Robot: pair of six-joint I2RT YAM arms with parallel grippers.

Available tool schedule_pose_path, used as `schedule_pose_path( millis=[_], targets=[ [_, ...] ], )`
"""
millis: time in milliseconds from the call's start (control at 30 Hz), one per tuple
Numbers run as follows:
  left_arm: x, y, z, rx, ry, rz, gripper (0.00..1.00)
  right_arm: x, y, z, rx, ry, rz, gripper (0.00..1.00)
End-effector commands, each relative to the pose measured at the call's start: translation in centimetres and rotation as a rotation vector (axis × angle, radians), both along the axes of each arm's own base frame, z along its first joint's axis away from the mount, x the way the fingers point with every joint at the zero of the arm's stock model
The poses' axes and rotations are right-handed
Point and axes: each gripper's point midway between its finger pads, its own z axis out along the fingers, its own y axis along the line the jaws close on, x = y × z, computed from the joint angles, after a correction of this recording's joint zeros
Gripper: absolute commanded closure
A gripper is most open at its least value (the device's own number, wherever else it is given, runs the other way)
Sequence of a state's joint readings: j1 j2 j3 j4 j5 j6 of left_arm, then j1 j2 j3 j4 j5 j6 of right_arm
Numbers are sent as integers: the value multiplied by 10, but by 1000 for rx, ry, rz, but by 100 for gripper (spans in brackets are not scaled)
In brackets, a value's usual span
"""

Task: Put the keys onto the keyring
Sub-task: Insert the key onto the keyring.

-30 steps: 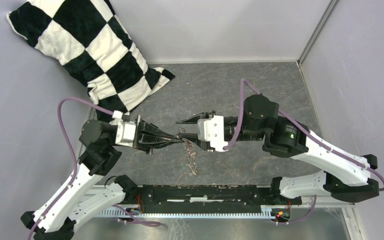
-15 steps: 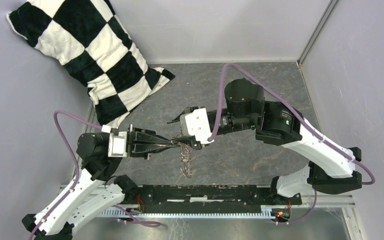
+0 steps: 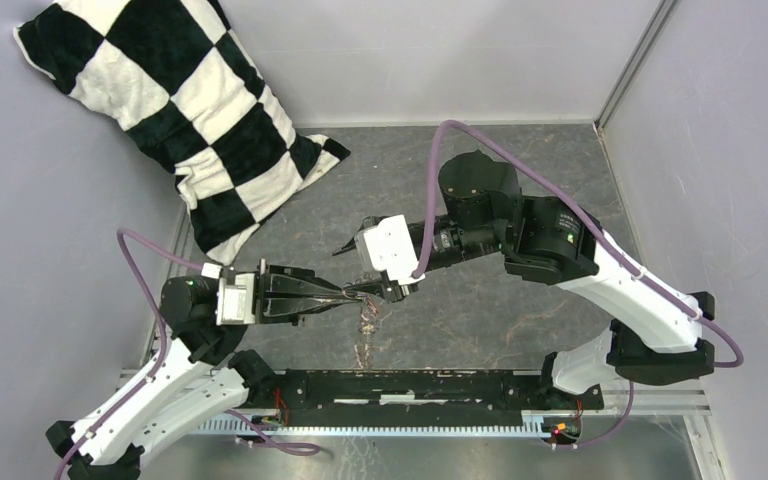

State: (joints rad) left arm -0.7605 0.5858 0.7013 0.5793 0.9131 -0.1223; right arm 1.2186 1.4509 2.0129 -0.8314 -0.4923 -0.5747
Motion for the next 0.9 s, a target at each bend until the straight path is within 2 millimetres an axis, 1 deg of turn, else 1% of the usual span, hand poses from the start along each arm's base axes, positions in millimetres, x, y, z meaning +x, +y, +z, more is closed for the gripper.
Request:
schedule_pose_path(
  millis=[0, 133, 400, 533, 733, 867],
  targets=[
    [-10, 12, 26, -103, -32, 4, 98, 3, 0, 11, 27, -14, 7, 47],
    [-12, 14, 26, -110, -33, 2, 98, 5, -1, 10, 22, -11, 4, 47],
    [-13, 15, 24, -115, -28, 8, 98, 5, -3, 16, 57, -8, 11, 47],
    [-11, 14, 22, -111, -27, 11, 98, 3, -1, 15, 70, 6, 23, 47],
    [-10, 14, 22, -111, -24, 14, 98, 3, -3, 12, 76, 16, 22, 47],
    [-10, 13, 22, -111, -24, 16, 98, 8, -8, 19, 99, 8, -8, 44]
  ],
)
